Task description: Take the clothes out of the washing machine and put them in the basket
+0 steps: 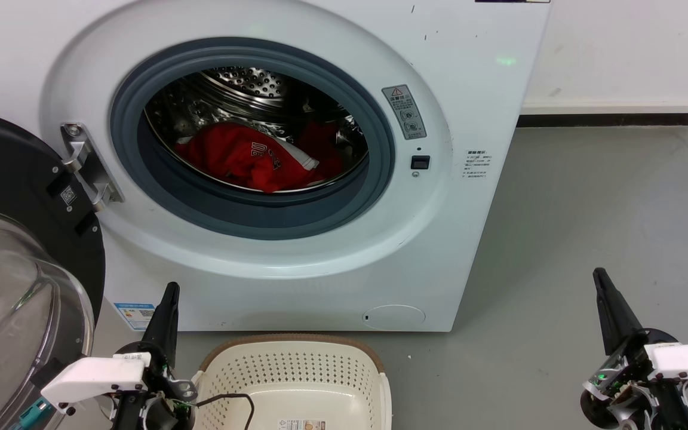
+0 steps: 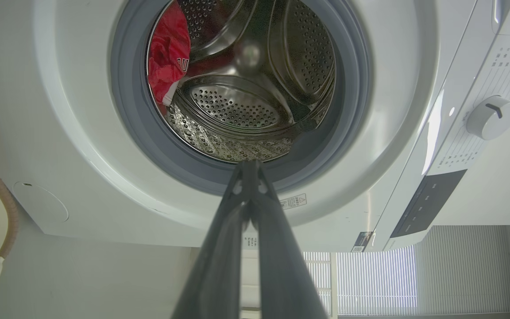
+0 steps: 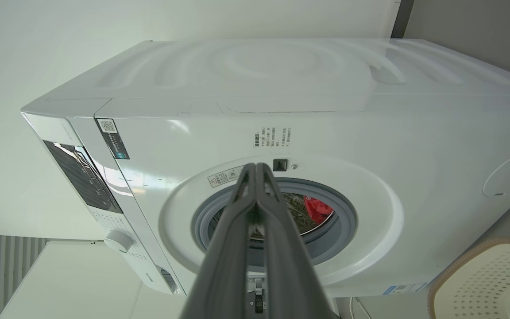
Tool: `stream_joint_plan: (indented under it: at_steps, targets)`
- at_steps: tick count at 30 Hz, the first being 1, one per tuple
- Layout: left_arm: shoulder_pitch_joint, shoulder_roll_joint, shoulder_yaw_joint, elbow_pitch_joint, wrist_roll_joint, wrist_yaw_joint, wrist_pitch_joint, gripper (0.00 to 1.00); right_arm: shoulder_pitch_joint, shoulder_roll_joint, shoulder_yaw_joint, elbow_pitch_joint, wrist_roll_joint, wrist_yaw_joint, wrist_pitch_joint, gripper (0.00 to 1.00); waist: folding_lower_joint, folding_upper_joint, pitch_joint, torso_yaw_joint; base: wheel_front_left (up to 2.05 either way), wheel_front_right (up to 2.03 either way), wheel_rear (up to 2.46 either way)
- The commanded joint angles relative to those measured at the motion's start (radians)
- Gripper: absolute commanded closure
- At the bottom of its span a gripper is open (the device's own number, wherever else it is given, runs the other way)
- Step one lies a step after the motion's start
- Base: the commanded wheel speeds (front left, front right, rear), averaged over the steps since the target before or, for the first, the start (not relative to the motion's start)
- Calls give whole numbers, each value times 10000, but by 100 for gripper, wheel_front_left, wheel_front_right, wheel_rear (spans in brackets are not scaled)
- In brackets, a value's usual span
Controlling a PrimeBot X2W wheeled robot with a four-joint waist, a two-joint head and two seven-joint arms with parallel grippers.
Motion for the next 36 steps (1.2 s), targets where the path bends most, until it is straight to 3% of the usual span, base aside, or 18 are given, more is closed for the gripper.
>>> stream_joint_plan:
  at_steps: [1, 29, 30, 36]
  targets:
    - [-59, -2, 27, -7, 3, -25, 17, 100, -140, 37, 4, 12, -44, -3, 5, 100, 0, 0, 0, 0, 0, 0, 0]
    - [-59, -2, 27, -7, 5, -24, 17, 100, -140, 37, 5, 12, -44, -3, 4, 100, 0, 0, 0, 0, 0, 0, 0]
    - [0, 0, 0, -1, 2, 0, -2, 0, 0, 0, 0, 0, -1, 0, -2, 0, 0, 0, 0, 0, 0, 0, 0]
    - [204, -20, -70, 50, 63, 2, -179, 0, 208, 5, 60, 148, -77, -2, -176, 0, 0, 0, 4, 4, 0, 0, 0]
